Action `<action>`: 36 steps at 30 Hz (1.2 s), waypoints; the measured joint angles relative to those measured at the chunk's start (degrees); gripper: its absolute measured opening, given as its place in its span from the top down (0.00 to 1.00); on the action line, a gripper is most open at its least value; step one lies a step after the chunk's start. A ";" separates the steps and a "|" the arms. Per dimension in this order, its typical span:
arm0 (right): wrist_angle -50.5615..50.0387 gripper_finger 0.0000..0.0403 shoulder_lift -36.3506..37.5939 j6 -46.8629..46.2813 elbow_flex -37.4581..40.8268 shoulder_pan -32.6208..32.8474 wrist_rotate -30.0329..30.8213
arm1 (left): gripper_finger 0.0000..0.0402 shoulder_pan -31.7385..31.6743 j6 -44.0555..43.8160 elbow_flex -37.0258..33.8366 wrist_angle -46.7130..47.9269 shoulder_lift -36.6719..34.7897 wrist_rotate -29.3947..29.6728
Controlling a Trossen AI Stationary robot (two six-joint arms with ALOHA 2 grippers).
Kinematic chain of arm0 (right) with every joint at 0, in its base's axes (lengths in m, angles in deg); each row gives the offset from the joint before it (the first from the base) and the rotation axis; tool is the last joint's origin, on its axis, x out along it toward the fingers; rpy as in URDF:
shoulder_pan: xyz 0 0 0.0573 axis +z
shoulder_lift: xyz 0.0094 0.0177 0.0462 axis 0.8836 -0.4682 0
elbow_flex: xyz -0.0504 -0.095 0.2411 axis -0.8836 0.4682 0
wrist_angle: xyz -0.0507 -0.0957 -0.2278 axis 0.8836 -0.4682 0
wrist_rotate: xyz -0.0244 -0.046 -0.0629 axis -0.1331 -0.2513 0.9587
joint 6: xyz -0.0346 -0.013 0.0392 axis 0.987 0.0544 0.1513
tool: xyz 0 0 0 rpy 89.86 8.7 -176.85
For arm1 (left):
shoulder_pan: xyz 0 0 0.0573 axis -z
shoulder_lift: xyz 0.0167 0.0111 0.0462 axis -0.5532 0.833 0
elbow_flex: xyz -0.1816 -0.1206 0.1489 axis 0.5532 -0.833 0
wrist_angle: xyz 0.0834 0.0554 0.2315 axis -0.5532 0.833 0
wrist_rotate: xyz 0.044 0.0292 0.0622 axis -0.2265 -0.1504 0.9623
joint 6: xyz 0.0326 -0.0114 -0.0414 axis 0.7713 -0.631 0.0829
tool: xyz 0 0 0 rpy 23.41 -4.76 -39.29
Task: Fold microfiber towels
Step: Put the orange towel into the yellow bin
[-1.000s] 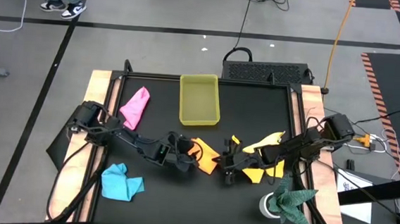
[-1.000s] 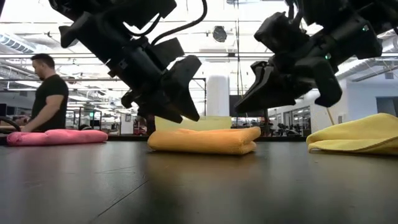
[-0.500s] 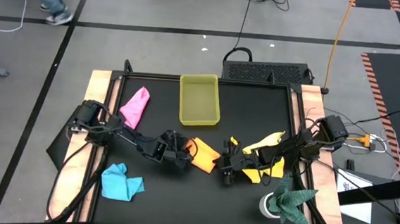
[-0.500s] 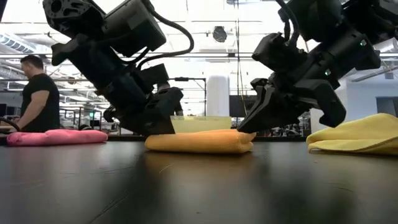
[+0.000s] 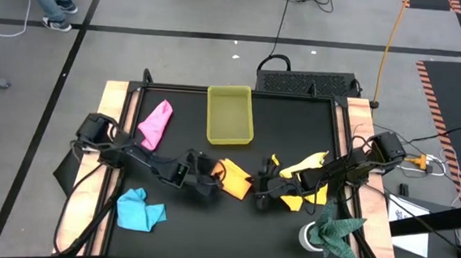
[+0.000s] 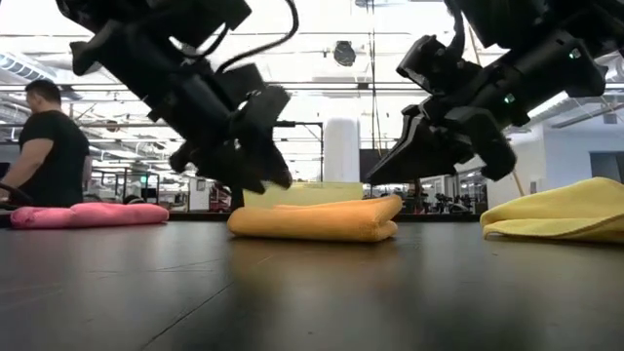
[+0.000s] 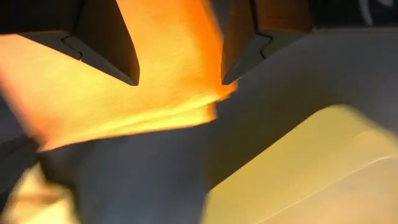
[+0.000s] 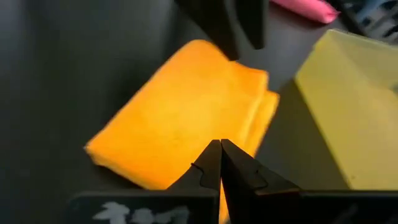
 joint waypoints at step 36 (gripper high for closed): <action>1.22 0.63 -1.72 26.18 0.13 1.48 -5.88 | 0.43 -4.68 1.17 0.07 -1.18 6.23 -4.17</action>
